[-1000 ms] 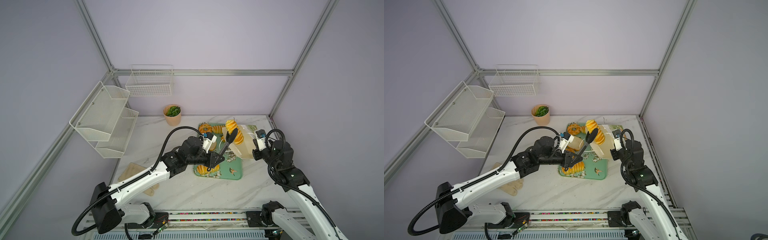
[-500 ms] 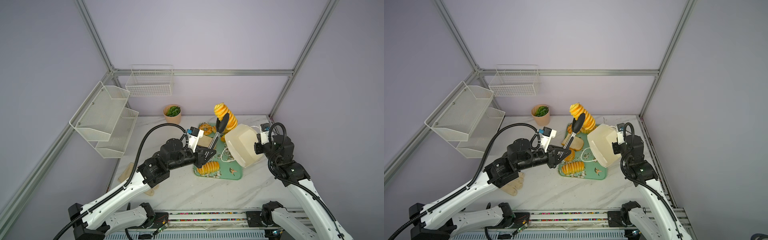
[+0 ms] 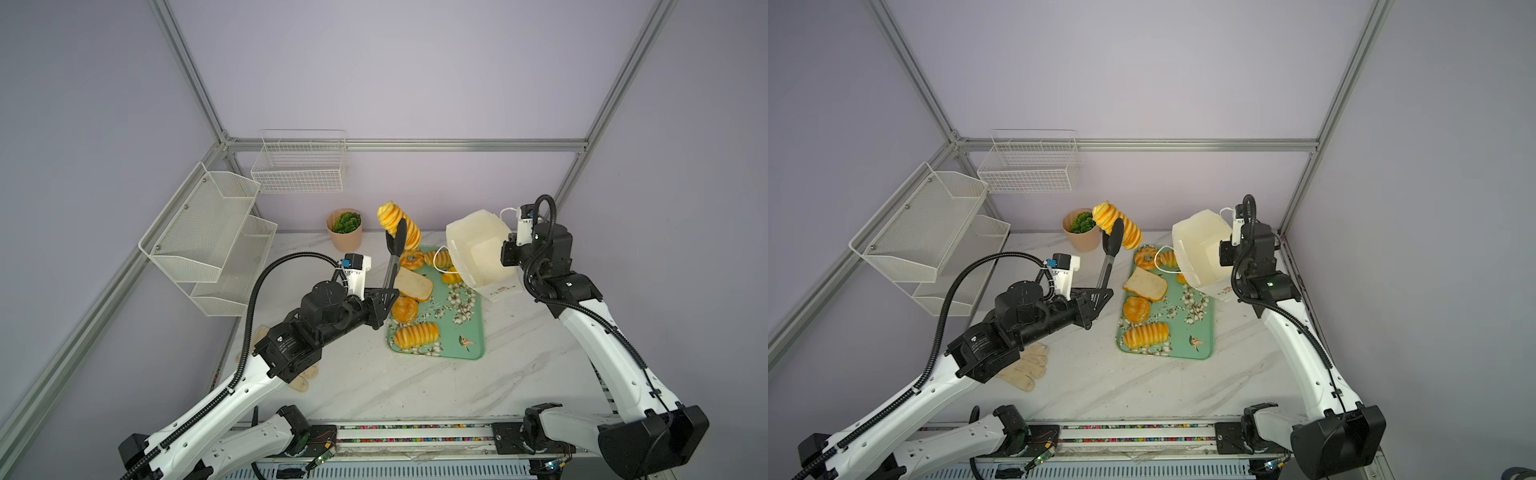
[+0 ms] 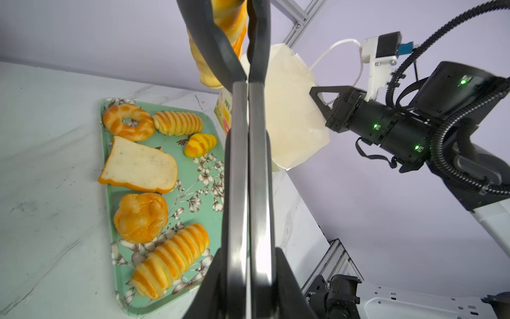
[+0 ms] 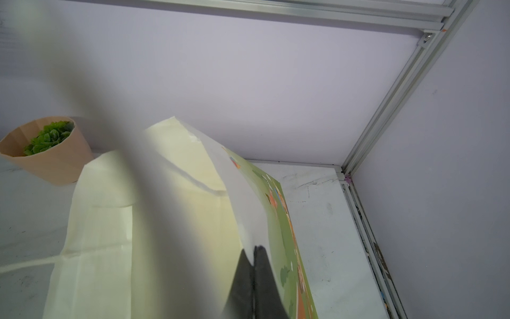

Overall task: Take the fake bread out of the paper bag
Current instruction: 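Swing the pastry over the tray while the right gripper sets the bag upright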

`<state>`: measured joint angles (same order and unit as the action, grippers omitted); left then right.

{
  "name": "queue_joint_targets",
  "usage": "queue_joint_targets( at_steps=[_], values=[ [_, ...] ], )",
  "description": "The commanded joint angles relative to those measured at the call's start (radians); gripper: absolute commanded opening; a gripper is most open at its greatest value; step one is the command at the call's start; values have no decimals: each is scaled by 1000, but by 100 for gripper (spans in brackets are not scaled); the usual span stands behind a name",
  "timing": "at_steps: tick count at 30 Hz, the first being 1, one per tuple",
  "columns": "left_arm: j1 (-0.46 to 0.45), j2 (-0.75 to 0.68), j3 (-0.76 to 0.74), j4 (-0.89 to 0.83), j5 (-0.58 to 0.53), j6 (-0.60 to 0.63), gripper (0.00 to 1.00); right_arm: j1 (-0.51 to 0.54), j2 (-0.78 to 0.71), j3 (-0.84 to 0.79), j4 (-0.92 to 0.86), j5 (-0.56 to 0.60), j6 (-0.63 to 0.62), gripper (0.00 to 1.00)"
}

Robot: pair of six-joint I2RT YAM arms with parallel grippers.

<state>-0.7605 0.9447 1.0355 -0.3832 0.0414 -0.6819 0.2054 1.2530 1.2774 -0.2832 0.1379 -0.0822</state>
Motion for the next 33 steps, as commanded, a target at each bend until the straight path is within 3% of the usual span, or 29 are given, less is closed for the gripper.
queue_joint_targets(
  at_steps=[1, 9, 23, 30, 33],
  values=[
    [11, 7, -48, 92, 35, -34, 0, -50, 50, 55, -27, -34, 55, 0],
    [36, 104, -63, 160, 162, -59, 0, -202, 180, 121, -22, -188, 113, 0],
    [40, 288, -69, 263, 348, -102, 0, -355, 393, 257, 33, -440, 235, 0],
    [40, 360, -69, 304, 417, -119, 0, -388, 462, 257, 57, -454, 281, 0],
    [40, 374, -70, 308, 434, -120, 0, -388, 460, 249, 52, -435, 283, 9]
  ],
)
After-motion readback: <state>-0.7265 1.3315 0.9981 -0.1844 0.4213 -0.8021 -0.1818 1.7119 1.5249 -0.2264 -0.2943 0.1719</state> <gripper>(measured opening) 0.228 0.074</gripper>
